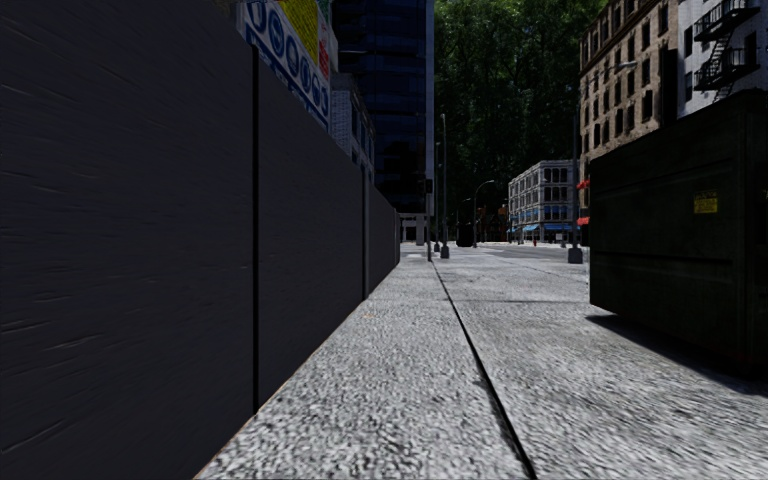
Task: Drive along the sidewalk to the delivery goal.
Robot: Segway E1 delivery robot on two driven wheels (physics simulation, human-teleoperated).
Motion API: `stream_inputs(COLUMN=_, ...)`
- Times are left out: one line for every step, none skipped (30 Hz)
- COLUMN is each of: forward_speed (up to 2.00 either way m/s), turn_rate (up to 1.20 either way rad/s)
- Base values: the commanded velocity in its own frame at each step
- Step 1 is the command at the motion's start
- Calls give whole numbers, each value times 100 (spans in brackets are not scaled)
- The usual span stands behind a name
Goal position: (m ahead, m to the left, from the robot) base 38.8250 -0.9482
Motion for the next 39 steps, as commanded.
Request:
stream_inputs(forward_speed=149, turn_rate=-25)
stream_inputs(forward_speed=149, turn_rate=-7)
stream_inputs(forward_speed=149, turn_rate=-7)
stream_inputs(forward_speed=149, turn_rate=0)
stream_inputs(forward_speed=149, turn_rate=0)
stream_inputs(forward_speed=149, turn_rate=0)
stream_inputs(forward_speed=149, turn_rate=0)
stream_inputs(forward_speed=149, turn_rate=0)
stream_inputs(forward_speed=149, turn_rate=0)
stream_inputs(forward_speed=149, turn_rate=0)
stream_inputs(forward_speed=149, turn_rate=0)
stream_inputs(forward_speed=149, turn_rate=0)
stream_inputs(forward_speed=149, turn_rate=0)
stream_inputs(forward_speed=149, turn_rate=0)
stream_inputs(forward_speed=149, turn_rate=0)
stream_inputs(forward_speed=149, turn_rate=0)
stream_inputs(forward_speed=149, turn_rate=0)
stream_inputs(forward_speed=149, turn_rate=0)
stream_inputs(forward_speed=149, turn_rate=0)
stream_inputs(forward_speed=149, turn_rate=0)
stream_inputs(forward_speed=149, turn_rate=0)
stream_inputs(forward_speed=149, turn_rate=0)
stream_inputs(forward_speed=149, turn_rate=0)
stream_inputs(forward_speed=149, turn_rate=0)
stream_inputs(forward_speed=149, turn_rate=0)
stream_inputs(forward_speed=149, turn_rate=0)
stream_inputs(forward_speed=149, turn_rate=0)
stream_inputs(forward_speed=149, turn_rate=0)
stream_inputs(forward_speed=149, turn_rate=0)
stream_inputs(forward_speed=149, turn_rate=0)
stream_inputs(forward_speed=149, turn_rate=0)
stream_inputs(forward_speed=149, turn_rate=0)
stream_inputs(forward_speed=149, turn_rate=0)
stream_inputs(forward_speed=149, turn_rate=0)
stream_inputs(forward_speed=149, turn_rate=0)
stream_inputs(forward_speed=149, turn_rate=0)
stream_inputs(forward_speed=149, turn_rate=0)
stream_inputs(forward_speed=149, turn_rate=0)
stream_inputs(forward_speed=149, turn_rate=0)
